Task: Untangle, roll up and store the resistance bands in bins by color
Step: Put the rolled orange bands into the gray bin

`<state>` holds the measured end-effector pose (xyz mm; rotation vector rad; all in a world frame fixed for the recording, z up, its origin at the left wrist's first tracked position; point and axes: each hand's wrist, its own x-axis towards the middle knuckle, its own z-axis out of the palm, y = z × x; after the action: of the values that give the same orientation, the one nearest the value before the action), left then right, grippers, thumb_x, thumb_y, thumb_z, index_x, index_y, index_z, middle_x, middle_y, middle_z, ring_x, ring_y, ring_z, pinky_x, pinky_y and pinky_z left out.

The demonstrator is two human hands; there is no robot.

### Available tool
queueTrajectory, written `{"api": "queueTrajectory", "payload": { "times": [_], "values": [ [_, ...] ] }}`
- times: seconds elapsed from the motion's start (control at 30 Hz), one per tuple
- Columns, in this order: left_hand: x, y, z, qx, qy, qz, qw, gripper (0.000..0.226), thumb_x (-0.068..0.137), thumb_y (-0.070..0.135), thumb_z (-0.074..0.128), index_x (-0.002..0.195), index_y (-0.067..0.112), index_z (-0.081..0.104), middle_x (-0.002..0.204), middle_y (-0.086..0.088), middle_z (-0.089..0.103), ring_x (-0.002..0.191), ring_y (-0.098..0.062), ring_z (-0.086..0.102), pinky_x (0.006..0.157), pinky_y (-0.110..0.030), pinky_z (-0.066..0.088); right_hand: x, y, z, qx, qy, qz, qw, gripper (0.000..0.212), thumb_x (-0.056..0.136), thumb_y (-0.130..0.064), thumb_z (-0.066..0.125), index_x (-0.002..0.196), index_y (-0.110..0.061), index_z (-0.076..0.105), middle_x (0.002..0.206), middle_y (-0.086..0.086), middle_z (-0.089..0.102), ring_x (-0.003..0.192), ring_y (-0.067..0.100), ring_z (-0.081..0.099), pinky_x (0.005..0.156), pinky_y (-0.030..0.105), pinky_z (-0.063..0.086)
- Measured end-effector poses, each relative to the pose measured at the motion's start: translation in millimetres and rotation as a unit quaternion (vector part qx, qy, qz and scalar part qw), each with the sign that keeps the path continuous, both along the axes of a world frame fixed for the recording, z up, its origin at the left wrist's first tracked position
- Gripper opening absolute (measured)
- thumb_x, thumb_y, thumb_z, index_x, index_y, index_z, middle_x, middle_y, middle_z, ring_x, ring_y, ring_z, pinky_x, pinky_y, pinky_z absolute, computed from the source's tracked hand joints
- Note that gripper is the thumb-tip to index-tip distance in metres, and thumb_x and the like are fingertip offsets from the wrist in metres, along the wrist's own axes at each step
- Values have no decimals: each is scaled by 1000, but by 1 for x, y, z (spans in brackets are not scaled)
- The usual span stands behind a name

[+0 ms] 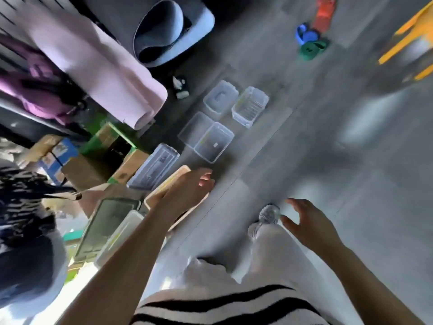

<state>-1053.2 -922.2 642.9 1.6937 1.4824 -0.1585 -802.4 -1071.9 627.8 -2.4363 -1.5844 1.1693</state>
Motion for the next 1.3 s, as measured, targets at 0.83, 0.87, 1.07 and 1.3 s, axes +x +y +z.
{"api": "queueTrajectory", "payload": {
  "times": [0.83, 0.87, 1.07, 1.3],
  "values": [
    [523, 495, 53, 98, -69, -135, 984, 37, 91, 32, 56, 124, 15, 57, 113, -5, 64, 101, -21, 60, 93, -30, 45, 449, 367, 41, 56, -25, -179, 982, 43, 89, -38, 58, 130, -25, 51, 128, -4, 54, 108, 16, 57, 79, 29, 46],
    [548, 509, 54, 100, -75, -137, 983, 35, 92, 29, 56, 124, 16, 57, 110, -3, 64, 98, -19, 59, 89, -26, 44, 469, 380, 38, 50, -20, -188, 981, 40, 89, -36, 60, 127, -25, 54, 125, -3, 56, 107, 17, 58, 79, 31, 47],
    [654, 549, 9, 21, -28, -84, 996, 34, 93, 28, 54, 125, 19, 55, 109, 2, 63, 91, -12, 56, 82, -21, 41, 631, 501, 14, 28, -22, -105, 994, 45, 88, -36, 60, 130, -23, 51, 125, -1, 55, 110, 19, 56, 82, 34, 49],
    [728, 564, -6, -93, 37, 34, 994, 32, 94, 31, 53, 125, 22, 54, 117, 2, 63, 102, -13, 59, 78, -18, 41, 843, 725, 40, 79, -69, 18, 994, 42, 89, -29, 59, 127, -12, 54, 124, 18, 57, 108, 34, 58, 85, 40, 46]
  ]
}}
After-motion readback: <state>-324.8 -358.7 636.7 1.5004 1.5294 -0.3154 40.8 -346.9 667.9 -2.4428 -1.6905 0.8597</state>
